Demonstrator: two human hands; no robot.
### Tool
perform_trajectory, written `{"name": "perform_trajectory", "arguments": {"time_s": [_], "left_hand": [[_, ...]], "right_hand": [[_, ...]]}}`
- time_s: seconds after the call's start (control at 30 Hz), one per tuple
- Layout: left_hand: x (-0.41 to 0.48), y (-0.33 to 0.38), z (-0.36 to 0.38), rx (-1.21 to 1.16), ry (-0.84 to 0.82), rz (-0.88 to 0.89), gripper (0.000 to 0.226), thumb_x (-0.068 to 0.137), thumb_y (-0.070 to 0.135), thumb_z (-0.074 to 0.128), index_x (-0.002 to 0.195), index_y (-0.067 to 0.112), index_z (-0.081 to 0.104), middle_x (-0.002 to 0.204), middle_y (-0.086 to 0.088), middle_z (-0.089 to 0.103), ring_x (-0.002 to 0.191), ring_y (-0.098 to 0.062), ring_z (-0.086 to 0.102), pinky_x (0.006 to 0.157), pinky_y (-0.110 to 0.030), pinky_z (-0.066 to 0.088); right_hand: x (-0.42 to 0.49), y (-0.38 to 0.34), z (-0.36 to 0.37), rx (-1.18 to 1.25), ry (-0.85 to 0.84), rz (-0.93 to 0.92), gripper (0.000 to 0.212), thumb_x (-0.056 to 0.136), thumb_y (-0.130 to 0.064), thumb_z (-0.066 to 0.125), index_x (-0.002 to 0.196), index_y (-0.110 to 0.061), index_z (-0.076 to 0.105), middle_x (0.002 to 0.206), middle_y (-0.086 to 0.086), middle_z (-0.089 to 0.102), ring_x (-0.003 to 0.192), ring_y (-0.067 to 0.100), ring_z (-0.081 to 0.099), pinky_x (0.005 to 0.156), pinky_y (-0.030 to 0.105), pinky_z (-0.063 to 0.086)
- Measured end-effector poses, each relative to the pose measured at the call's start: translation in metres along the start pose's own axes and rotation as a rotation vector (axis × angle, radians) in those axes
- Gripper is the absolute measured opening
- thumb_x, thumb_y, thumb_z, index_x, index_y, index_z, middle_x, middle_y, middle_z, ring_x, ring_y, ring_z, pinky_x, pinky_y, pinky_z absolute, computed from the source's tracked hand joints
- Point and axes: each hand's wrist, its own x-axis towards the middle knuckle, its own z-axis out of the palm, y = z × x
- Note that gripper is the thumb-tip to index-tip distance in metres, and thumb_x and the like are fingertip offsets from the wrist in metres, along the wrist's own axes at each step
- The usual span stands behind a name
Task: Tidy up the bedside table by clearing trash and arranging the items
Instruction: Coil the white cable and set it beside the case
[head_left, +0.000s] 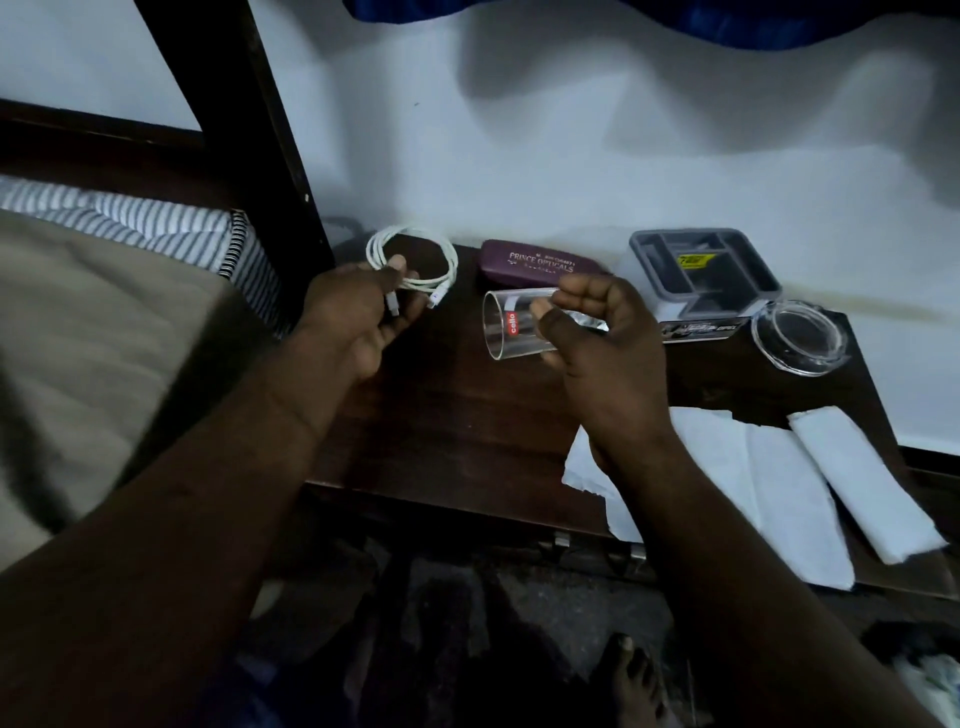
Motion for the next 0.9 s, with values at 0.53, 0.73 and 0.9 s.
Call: {"name": "perform_trajectory", "arguments": {"time_s": [0.53, 0.73, 0.9], "left_hand": [[0.025, -0.007, -0.004, 1.274, 0.315, 0.367, 0.053, 0.082, 0.038, 0.07, 0.125, 0.009, 0.061, 0.124, -0.021, 0.067, 0.113, -0.042, 0.065, 0.087, -0.039, 0.053], [0.018, -0.016, 0.008, 0.99, 0.132, 0.361, 0.056, 0.066, 0.023, 0.08, 0.119, 0.027, 0.06, 0.105, -0.003, 0.073, 0.086, -0.023, 0.075, 0.077, -0.042, 0.064], [0.023, -0.025, 0.015, 0.948, 0.12, 0.359, 0.057, 0.062, 0.033, 0.082, 0.116, 0.031, 0.063, 0.102, 0.0, 0.074, 0.086, -0.021, 0.075, 0.079, -0.039, 0.064]], "right_hand": [[-0.003, 0.007, 0.0, -0.149, -0.053, -0.095, 0.016, 0.088, -0.029, 0.083, 0.093, -0.036, 0.07, 0.096, -0.022, 0.073, 0.083, 0.008, 0.074, 0.086, 0.039, 0.061], [-0.005, 0.004, -0.001, -0.161, -0.054, -0.093, 0.015, 0.088, -0.027, 0.082, 0.097, -0.031, 0.072, 0.096, -0.018, 0.074, 0.082, 0.008, 0.074, 0.083, 0.034, 0.06], [-0.007, 0.003, -0.001, -0.181, -0.065, -0.091, 0.013, 0.087, -0.027, 0.083, 0.096, -0.029, 0.073, 0.091, -0.019, 0.074, 0.079, 0.006, 0.072, 0.081, 0.034, 0.06]]}}
